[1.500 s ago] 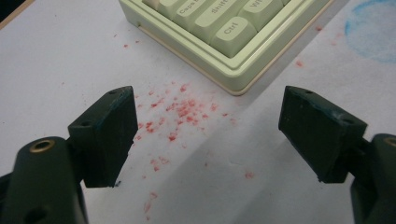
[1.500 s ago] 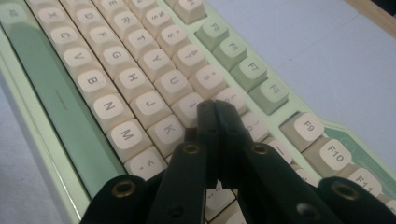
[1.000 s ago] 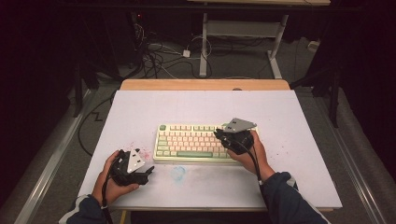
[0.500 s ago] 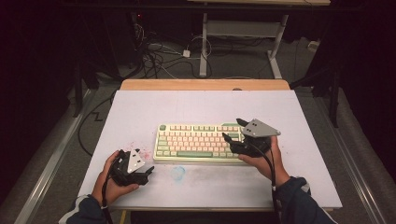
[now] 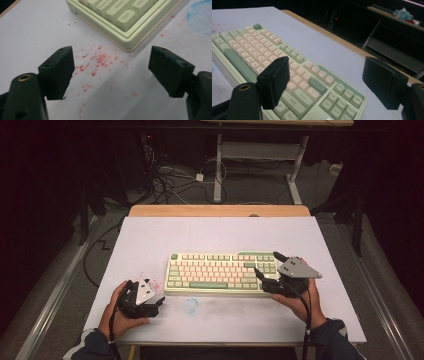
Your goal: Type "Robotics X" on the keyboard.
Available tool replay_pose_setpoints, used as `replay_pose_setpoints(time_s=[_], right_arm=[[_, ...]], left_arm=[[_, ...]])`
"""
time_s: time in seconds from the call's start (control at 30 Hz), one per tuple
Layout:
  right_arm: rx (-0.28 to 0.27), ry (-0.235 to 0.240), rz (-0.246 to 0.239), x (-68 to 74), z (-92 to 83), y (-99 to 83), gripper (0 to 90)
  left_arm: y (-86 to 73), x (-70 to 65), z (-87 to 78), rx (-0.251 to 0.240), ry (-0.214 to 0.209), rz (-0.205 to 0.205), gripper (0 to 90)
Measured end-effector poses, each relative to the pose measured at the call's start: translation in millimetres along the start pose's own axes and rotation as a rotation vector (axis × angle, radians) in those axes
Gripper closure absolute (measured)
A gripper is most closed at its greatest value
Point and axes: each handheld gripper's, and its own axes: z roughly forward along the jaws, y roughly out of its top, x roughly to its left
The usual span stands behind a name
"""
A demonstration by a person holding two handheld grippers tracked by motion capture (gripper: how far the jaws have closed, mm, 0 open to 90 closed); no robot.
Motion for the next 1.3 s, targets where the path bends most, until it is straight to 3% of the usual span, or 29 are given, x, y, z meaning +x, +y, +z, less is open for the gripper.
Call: replay_pose_setpoints(time_s=[0.27, 0.33, 0.47, 0.53, 0.67, 0.77, 1.07, 1.3], right_arm=[[0.027, -0.037, -0.008, -1.7, -14.0, -22.9, 24.0], [0.028, -0.055, -0.022, -0.6, -18.2, -28.3, 24.5], [0.034, -0.065, -0.011, 1.6, -26.5, -40.2, 24.7], [0.051, -0.066, -0.009, 4.4, -30.5, -46.5, 24.8], [0.075, -0.063, -0.011, 10.0, -40.0, -56.5, 24.9], [0.088, -0.067, -0.022, 13.1, -46.1, -61.7, 24.9], [0.113, -0.061, -0.035, 13.8, -47.4, -67.7, 24.9], [0.121, -0.050, -0.035, 14.8, -44.0, -68.4, 24.9]], left_arm=[[4.9, 0.7, -1.9, -0.018, 0.007, -0.008, 29.7], [8.7, 1.2, -3.0, -0.031, 0.004, -0.028, 34.2], [17.9, 2.3, -5.9, -0.038, -0.017, -0.051, 48.7], [22.2, 2.1, -7.7, -0.039, -0.051, -0.068, 56.6], [29.6, 1.9, -6.4, -0.028, -0.070, -0.086, 76.2], [35.3, 1.3, -4.6, -0.016, -0.079, -0.091, 85.6], [55.4, -13.8, 8.8, 0.008, -0.138, -0.095, 87.4], [70.4, -38.5, 33.0, 0.022, -0.203, -0.066, 87.4]])
